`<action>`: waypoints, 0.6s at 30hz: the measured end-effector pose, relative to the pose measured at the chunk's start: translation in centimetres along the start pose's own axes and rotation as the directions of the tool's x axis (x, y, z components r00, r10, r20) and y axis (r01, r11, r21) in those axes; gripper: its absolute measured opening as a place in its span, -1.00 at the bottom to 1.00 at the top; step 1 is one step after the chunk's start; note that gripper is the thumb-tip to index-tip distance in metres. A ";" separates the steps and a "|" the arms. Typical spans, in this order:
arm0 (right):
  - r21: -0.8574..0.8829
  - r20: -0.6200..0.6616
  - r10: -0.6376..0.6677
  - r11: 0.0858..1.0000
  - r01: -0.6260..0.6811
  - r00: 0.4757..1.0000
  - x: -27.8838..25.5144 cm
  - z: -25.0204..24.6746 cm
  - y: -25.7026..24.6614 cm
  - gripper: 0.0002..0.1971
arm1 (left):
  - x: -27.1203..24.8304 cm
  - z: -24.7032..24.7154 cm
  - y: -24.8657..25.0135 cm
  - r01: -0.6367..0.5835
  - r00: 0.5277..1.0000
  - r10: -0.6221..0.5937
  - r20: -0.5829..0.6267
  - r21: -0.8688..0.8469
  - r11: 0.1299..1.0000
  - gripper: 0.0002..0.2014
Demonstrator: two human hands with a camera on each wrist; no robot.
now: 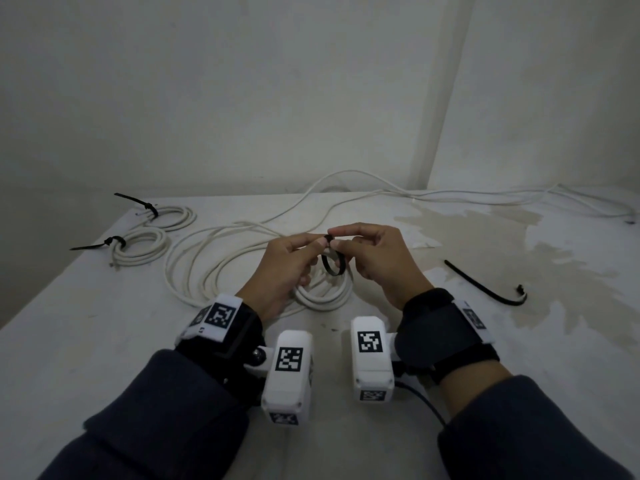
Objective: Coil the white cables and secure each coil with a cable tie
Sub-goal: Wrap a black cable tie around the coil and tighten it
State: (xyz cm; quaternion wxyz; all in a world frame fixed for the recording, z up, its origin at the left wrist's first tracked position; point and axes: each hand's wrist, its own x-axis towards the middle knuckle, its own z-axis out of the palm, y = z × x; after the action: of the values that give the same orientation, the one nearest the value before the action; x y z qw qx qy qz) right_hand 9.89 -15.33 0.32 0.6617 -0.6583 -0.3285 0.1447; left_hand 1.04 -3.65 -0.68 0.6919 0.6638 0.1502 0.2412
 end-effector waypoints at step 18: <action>-0.043 -0.014 -0.004 0.999 0.003 1.000 -0.1 0.0 -0.3 -0.97 | 0.2 -0.1 -0.3 0.002 0.999 -0.004 0.042 0.035 0.999 -0.82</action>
State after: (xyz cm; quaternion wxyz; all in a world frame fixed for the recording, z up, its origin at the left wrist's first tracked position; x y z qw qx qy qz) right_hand 9.79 -15.40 0.57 0.6497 -0.6729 -0.3281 0.1318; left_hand 1.16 -3.44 -0.98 0.6836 0.6805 0.1406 0.2234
